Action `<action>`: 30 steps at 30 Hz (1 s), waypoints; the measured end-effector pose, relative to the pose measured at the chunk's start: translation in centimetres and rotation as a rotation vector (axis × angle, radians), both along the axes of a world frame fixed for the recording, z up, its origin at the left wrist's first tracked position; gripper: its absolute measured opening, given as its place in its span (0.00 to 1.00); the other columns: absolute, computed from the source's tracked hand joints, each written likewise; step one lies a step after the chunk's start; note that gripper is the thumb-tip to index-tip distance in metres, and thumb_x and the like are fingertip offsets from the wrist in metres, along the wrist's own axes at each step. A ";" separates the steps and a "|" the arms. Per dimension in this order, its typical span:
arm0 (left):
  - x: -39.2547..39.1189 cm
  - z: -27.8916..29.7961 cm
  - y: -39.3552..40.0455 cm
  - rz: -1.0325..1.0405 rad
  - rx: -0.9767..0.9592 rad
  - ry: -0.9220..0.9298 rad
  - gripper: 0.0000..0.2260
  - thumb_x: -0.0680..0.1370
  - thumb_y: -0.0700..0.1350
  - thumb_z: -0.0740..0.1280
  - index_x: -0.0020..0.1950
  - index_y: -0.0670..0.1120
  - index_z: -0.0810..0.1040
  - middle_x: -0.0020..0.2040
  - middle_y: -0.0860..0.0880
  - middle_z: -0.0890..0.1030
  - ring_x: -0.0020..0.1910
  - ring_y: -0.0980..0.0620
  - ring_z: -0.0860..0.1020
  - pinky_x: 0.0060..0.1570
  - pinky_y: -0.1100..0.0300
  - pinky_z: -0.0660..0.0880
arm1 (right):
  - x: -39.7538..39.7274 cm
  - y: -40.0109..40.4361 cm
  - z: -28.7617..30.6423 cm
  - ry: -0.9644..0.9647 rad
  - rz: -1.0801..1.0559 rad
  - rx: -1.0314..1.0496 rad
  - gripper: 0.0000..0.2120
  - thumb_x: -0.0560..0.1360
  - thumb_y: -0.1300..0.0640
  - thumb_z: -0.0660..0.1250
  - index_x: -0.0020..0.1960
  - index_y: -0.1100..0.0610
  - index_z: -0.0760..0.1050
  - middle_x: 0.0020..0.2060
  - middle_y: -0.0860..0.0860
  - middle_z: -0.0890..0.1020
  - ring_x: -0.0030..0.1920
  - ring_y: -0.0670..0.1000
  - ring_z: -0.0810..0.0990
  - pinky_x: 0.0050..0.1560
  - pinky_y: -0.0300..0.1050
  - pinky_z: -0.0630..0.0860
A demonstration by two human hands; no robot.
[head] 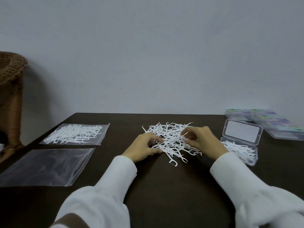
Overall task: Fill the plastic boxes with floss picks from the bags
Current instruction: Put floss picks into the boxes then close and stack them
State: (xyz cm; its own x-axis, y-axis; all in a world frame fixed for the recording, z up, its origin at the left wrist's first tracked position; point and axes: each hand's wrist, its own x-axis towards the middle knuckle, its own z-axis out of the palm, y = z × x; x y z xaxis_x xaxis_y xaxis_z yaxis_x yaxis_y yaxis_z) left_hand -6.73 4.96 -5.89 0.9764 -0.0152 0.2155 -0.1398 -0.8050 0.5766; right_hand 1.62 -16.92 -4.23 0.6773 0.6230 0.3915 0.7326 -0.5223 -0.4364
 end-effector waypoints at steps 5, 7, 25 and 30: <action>0.2 -0.3 -1.4 0.058 0.207 -0.139 0.11 0.76 0.49 0.68 0.59 0.53 0.79 0.53 0.55 0.79 0.52 0.56 0.76 0.53 0.59 0.72 | 0.0 -0.4 0.6 0.008 -0.046 0.116 0.05 0.70 0.61 0.73 0.46 0.57 0.81 0.35 0.47 0.80 0.36 0.43 0.80 0.46 0.37 0.78; 0.3 -0.4 -2.0 0.067 0.267 -0.212 0.11 0.77 0.48 0.67 0.59 0.51 0.79 0.53 0.54 0.80 0.53 0.55 0.75 0.53 0.61 0.70 | 0.0 -0.8 0.7 0.011 -0.072 0.166 0.06 0.69 0.61 0.73 0.46 0.58 0.82 0.35 0.48 0.80 0.35 0.43 0.79 0.44 0.28 0.75; 0.2 0.3 -3.0 0.162 -0.324 -0.315 0.03 0.70 0.40 0.75 0.42 0.45 0.84 0.38 0.54 0.83 0.38 0.65 0.79 0.42 0.74 0.72 | 1.1 -5.8 1.4 0.253 -0.132 0.527 0.10 0.67 0.65 0.74 0.44 0.53 0.80 0.36 0.49 0.83 0.33 0.41 0.81 0.35 0.28 0.75; 0.4 0.7 -2.7 0.201 -0.434 -0.336 0.04 0.70 0.45 0.75 0.42 0.47 0.84 0.39 0.53 0.83 0.41 0.58 0.80 0.43 0.67 0.76 | 1.2 -6.7 1.7 0.286 -0.139 0.633 0.10 0.67 0.66 0.73 0.46 0.55 0.79 0.39 0.49 0.81 0.38 0.45 0.79 0.39 0.26 0.75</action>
